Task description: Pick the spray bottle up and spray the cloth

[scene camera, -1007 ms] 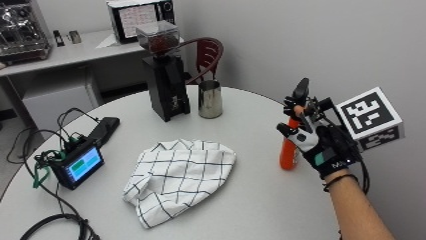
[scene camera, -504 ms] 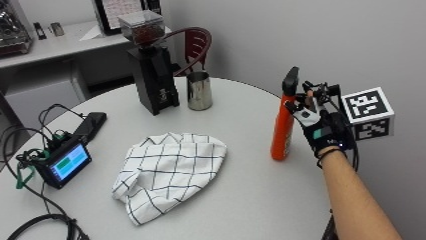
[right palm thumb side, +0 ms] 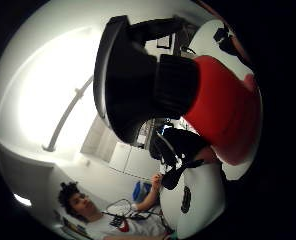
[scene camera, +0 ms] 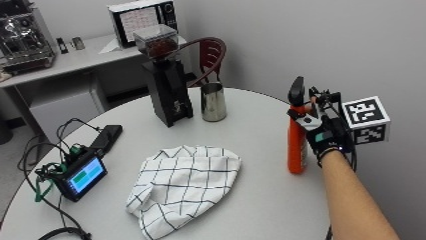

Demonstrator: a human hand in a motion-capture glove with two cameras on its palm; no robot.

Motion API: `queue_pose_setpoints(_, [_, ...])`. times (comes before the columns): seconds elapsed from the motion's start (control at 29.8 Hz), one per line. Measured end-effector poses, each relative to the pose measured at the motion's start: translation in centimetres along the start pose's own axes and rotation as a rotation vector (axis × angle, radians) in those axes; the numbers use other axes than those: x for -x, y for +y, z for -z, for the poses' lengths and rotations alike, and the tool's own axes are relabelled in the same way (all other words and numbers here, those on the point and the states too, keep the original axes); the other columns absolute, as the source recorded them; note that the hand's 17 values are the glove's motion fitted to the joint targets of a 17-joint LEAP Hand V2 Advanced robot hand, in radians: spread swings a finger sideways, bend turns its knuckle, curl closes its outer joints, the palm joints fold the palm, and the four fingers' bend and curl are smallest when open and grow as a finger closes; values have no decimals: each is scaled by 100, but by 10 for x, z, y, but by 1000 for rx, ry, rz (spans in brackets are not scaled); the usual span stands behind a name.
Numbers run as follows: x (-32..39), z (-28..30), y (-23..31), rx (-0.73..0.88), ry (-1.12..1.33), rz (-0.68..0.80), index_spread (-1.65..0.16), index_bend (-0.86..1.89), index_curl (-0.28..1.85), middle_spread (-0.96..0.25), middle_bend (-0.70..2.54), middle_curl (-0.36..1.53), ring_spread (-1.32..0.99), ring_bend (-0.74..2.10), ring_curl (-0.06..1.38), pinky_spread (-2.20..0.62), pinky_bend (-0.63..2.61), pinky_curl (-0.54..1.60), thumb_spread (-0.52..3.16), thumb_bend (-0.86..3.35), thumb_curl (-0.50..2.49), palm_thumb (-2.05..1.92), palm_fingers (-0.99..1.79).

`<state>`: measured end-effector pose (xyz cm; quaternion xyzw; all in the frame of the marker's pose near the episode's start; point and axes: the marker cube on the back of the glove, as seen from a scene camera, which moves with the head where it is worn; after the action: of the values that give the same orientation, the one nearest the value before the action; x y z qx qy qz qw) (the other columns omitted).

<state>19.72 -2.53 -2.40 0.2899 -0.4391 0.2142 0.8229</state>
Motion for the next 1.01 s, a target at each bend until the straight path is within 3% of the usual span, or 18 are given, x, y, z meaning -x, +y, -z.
queue_pose_setpoints(0.34, [14,-1,-1,-100,27,51,-40,-6,-1,-12,65,44,-11,85,42,23,28,30,98,6,37,91,67])
queue_pose_setpoints(0.5, [9,3,1,-116,-1,44,-35,20,8,-13,67,46,-13,78,41,21,17,28,85,8,45,101,81])
queue_pose_setpoints(1.01, [-37,12,37,22,-26,10,-27,25,27,-13,65,48,-15,69,41,18,9,20,62,-1,57,105,103])
